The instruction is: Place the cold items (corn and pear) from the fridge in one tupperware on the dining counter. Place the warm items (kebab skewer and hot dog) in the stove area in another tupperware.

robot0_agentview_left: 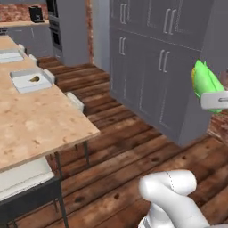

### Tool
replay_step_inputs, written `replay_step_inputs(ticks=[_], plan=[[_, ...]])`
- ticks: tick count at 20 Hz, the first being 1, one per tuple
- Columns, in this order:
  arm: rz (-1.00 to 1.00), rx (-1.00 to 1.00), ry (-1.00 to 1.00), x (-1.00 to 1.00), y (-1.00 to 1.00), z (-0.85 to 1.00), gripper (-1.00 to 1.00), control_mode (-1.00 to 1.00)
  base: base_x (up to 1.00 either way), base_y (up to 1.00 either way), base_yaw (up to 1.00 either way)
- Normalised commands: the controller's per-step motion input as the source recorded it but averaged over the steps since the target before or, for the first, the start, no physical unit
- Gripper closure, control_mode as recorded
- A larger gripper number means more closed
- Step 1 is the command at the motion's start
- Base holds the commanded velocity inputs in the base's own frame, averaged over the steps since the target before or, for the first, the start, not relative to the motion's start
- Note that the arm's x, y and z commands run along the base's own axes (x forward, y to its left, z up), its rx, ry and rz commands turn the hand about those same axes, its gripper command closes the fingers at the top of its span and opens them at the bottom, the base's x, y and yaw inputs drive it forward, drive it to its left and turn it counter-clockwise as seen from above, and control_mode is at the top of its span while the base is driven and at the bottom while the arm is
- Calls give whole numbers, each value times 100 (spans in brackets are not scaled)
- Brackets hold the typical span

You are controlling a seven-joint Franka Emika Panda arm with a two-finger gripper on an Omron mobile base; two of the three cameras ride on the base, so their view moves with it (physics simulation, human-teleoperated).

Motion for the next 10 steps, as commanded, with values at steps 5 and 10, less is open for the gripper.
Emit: replay_step_inputs(ticks=[5,10], plan=[[0,0,0,0,0,0,100,100,100,-67,46],[0,0,0,0,0,0,100,100,100,-78,46]])
